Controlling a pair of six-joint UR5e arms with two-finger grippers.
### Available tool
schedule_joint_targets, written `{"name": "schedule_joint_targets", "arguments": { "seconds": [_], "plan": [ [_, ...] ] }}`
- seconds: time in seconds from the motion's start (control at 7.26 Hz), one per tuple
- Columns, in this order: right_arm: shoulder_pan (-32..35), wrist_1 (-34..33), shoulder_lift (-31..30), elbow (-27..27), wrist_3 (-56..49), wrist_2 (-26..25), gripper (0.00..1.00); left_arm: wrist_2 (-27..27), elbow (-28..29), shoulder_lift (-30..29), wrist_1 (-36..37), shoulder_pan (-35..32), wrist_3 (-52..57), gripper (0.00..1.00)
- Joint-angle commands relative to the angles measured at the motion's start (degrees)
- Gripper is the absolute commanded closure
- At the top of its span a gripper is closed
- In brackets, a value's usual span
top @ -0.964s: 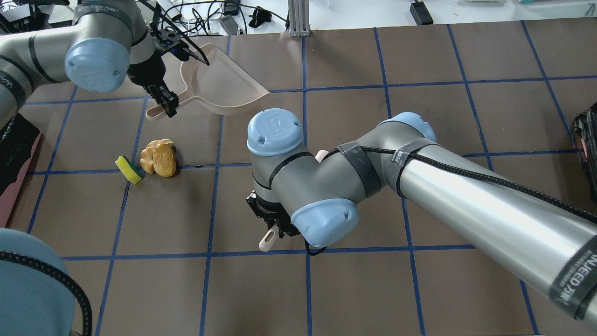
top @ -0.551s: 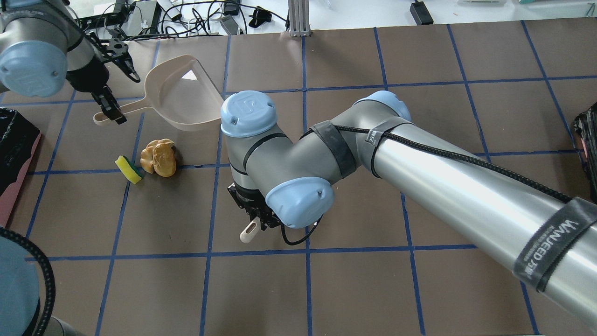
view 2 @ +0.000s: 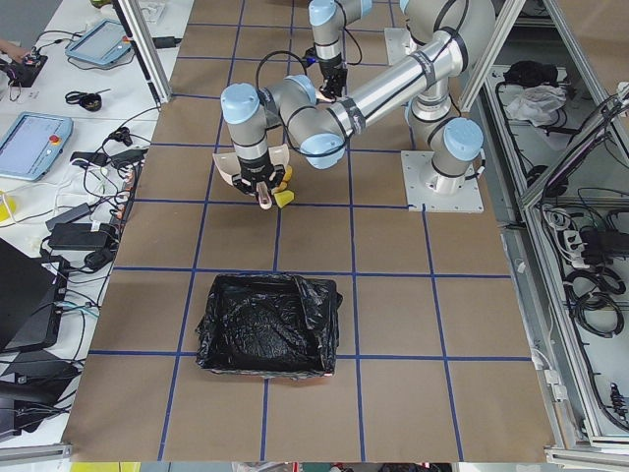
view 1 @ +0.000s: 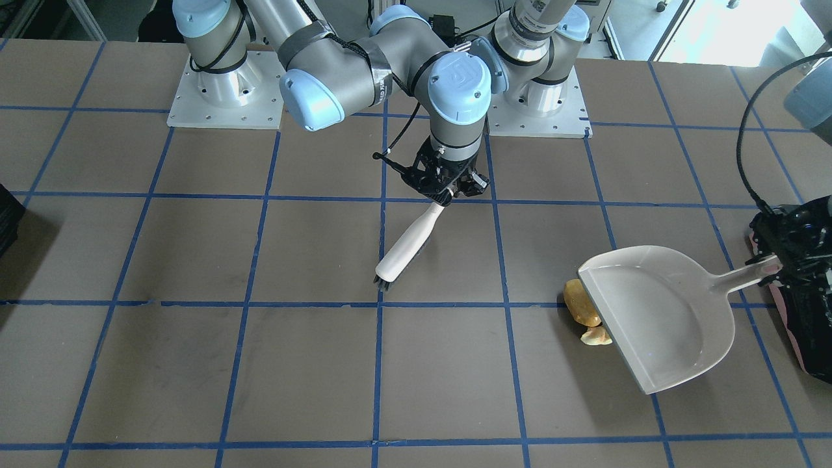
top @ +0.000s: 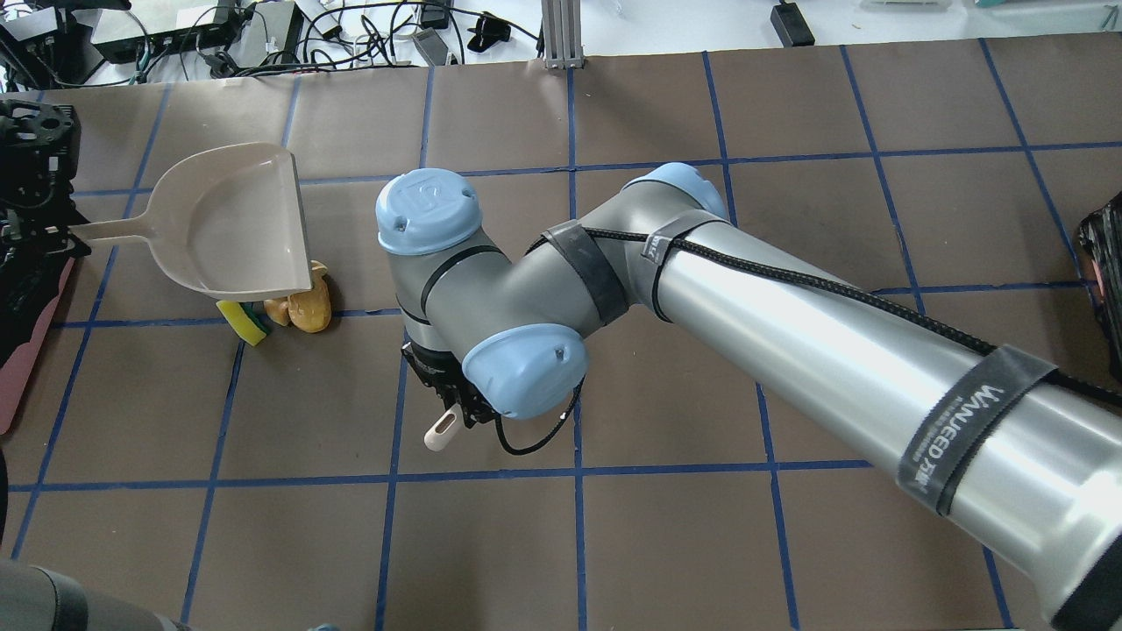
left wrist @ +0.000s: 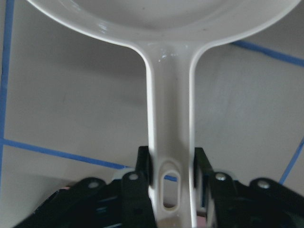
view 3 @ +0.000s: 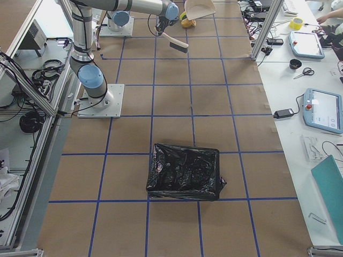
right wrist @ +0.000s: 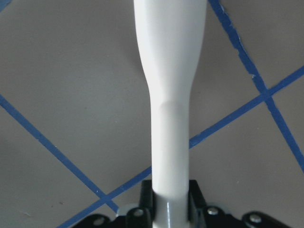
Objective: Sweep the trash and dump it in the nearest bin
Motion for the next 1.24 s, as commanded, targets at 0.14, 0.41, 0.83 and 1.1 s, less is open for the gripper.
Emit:
{"name": "schedule_joint_targets", "arguments": {
  "seconds": [0.14,0.41,0.83,1.1],
  "plan": [
    [2.66,-0.12,6.82,-8.78,3.41,1.56,1.00,5.33,2.42,-1.78,0.73,6.69,16.14,1.00],
    [5.73,0.49,12.53,-17.30,5.98,3.07,1.00,6.77,1.64,-3.26,5.80,9.06,21.09,1.00],
    [7.33,0.32,16.86,-23.75,5.28,5.00,1.00,8.44,0.59,-6.78,12.32,9.07,19.97,1.00],
    [8.73,0.58,19.31,-27.43,6.67,6.05,1.00,8.53,-0.73,-6.61,12.69,7.42,16.47,1.00]
  ]
}}
